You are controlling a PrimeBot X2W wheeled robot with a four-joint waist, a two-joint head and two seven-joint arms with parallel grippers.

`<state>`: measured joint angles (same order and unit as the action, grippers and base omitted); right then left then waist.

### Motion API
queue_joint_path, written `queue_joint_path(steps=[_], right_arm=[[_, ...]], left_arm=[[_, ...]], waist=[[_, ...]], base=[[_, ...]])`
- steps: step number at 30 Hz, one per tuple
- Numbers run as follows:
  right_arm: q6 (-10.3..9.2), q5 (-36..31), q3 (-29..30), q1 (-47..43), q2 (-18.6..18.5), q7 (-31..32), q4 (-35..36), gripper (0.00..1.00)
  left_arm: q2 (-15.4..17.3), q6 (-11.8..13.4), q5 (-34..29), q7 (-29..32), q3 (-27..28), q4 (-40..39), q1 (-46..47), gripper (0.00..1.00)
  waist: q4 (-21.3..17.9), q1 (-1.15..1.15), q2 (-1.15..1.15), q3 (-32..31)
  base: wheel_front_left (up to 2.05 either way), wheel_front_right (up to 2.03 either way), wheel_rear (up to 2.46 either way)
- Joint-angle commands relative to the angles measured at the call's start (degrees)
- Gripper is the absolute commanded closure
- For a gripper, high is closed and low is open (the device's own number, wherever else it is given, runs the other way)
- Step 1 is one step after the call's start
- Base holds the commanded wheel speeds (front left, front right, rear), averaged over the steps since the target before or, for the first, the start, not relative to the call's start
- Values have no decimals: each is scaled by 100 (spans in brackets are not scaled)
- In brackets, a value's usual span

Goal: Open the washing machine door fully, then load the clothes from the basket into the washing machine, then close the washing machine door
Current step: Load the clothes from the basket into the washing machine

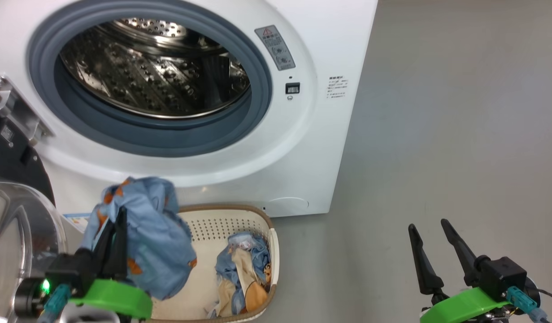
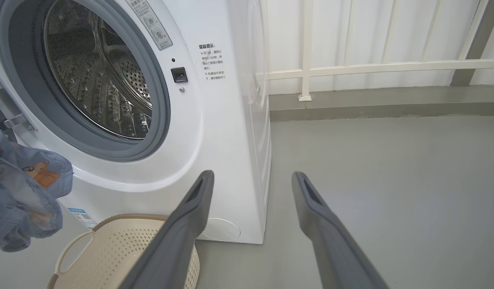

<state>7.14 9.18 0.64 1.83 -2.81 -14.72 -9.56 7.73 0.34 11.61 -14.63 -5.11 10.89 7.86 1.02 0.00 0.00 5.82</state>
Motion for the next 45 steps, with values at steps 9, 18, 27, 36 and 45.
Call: queue_joint_path(steps=[9,18,27,36,45], right_arm=[[35,-188,-144,-110,-7,-28,273,0],[35,-263,-143,-133,-7,-28,402,0],[35,-316,-134,-156,-7,-28,472,0],[35,-285,-117,-156,-7,-28,483,0],[35,-249,-95,-69,-7,-28,526,0]], left_arm=[[180,103,-141,-37,492,-554,-439,100],[34,179,-216,-37,745,-681,-826,100],[-91,124,-304,-37,859,-726,-985,100],[-164,35,-358,-37,921,-713,-910,100],[-231,-101,-331,-37,988,-752,-586,100]], waist=[[-138,0,0,-220],[-207,0,0,-314],[-229,0,0,-341],[-215,0,0,-253],[-170,0,0,153]], base=[[0,0,0],[0,0,0],[0,0,0],[0,0,0],[0,0,0]])
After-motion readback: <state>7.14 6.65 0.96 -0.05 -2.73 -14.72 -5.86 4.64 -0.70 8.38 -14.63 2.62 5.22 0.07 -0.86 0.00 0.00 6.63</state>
